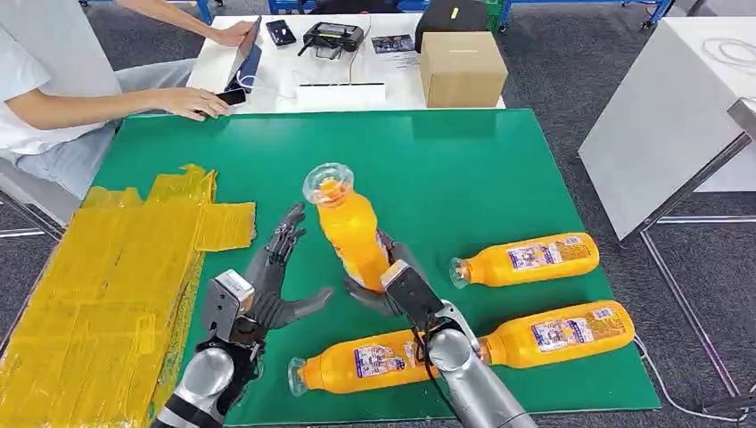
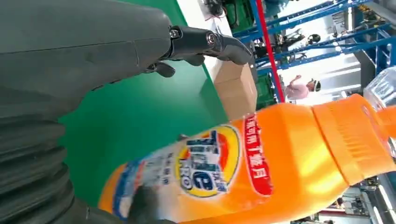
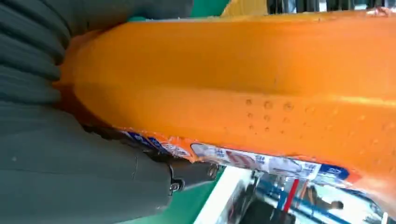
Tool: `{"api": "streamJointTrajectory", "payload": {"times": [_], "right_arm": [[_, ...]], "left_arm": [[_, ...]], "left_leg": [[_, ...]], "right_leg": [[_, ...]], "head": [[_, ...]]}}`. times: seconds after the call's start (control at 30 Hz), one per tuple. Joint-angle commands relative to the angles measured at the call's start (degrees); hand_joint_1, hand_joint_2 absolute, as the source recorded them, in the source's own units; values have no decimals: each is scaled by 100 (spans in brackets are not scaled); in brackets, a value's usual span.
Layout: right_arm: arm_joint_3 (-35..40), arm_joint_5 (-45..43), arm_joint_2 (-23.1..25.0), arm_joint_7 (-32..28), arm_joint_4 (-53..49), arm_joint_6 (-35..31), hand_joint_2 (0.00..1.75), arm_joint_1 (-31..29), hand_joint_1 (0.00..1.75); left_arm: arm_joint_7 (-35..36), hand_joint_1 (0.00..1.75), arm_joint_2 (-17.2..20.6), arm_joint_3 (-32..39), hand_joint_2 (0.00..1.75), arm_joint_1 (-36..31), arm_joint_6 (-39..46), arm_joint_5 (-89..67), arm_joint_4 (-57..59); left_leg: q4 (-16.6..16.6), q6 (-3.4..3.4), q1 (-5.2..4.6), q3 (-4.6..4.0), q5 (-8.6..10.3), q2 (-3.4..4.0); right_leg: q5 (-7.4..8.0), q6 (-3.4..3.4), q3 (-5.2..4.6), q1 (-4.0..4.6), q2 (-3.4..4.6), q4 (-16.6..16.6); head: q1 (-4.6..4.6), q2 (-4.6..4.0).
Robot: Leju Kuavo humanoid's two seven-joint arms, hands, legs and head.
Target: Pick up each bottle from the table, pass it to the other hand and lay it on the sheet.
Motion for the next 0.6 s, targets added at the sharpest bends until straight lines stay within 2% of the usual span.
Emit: {"api": "streamJointTrajectory", "payload": {"times": [0.03, 0.33, 0.43, 0.47, 0.6], "right_arm": [[219, -67, -29, 13, 328, 16, 175, -193, 175], [268, -75, -36, 14, 334, 62, 175, -195, 175], [540, -1, 25, -3, 450, 132, 175, -193, 175], [634, 56, 37, 1, 513, 110, 175, -212, 175], [929, 400, 47, -10, 687, -131, 175, -258, 175]], "left_arm": [[32, 0, 217, -257, 175, -288, -26, 51, 306], [32, 0, 219, -269, 175, -300, -28, 51, 310], [42, 0, 222, -279, 175, -341, -85, 134, 308], [45, 0, 223, -289, 175, -360, -93, 141, 310], [68, 0, 222, -311, 175, -375, -145, 198, 291]], "left_leg": [[-3, -3, 5, 20, -5, 1], [-4, -4, 3, 16, -4, 0], [-5, -8, 10, 31, -10, 4], [-4, -3, 2, 9, -2, 1], [-4, -3, 5, 9, -2, 3]], "right_leg": [[-2, -7, 22, 6, 3, -8], [-3, -7, 18, 3, 2, -6], [-5, -13, 33, 11, 8, -11], [-1, -5, 10, 2, 2, -4], [0, -5, 10, 5, 4, -6]], "head": [[2, 0], [4, 0], [2, 0], [2, 0], [2, 0]]}}
